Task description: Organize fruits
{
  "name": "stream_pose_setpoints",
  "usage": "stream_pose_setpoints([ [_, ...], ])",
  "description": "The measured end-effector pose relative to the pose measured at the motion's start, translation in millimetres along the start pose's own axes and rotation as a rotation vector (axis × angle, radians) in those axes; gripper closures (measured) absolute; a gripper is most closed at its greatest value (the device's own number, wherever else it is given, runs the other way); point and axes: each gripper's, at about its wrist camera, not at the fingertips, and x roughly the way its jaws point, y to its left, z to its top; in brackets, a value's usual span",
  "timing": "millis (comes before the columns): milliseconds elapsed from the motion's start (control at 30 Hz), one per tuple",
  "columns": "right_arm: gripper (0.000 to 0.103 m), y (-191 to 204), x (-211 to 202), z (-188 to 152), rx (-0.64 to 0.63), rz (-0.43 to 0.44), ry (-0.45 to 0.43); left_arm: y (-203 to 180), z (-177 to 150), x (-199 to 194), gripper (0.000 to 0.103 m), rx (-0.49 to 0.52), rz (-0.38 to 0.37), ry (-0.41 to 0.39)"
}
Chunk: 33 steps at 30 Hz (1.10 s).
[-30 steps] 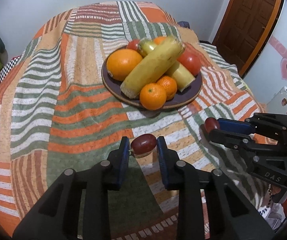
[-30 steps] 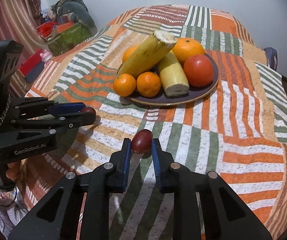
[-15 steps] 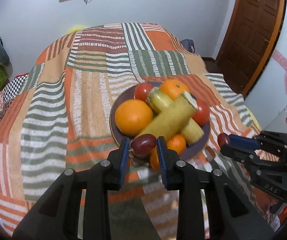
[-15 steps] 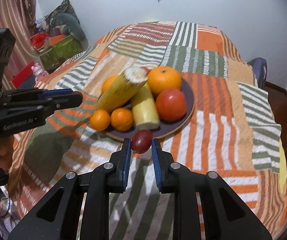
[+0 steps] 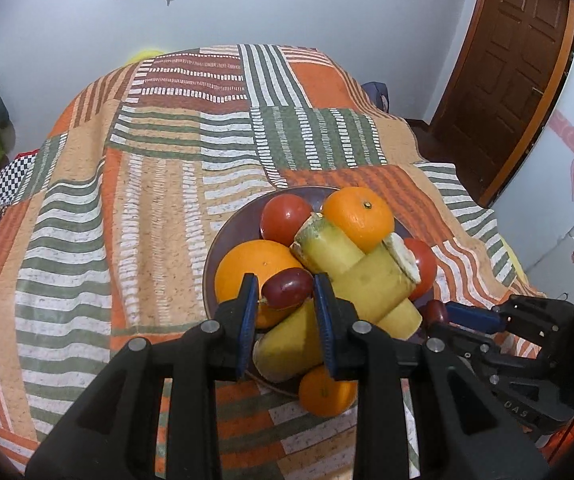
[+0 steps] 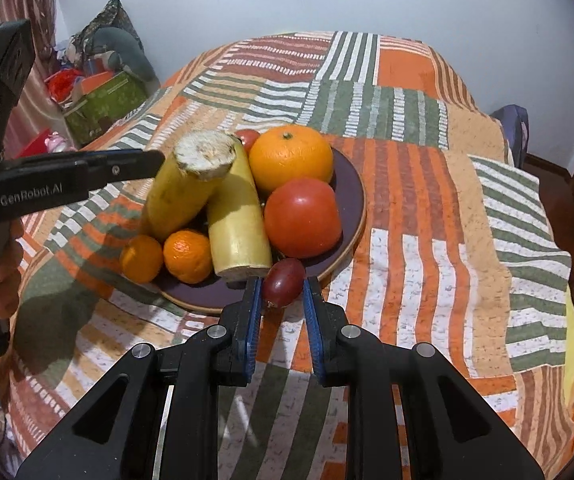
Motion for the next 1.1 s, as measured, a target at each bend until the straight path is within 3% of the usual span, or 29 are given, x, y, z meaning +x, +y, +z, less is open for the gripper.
stream_pose_setpoints([
  [267, 0.083, -2.0, -0.5, -0.4, 0.006, 0.011, -0.006, -3.1, 3.5, 6.5, 0.074, 0.004, 0.006, -0.003],
  [567, 0.075, -2.1, 2.9, 0.1, 0.014, 0.004, 0.019, 6.0, 2.1, 2.4, 0.057, -0.033, 0.008, -0.001],
  [800, 0.075, -3.0, -4.9, 1.3, 0.022, -0.003, 0.007, 13.2, -0.2, -24.4, 0.056, -0.03, 0.02, -0.041],
  [1100, 0.075, 0.7, -37.6, 11.2, 0.03, -0.02, -0.062, 22.1, -8.4, -92.0, 0.056, -0.02, 0.081, -0.141],
])
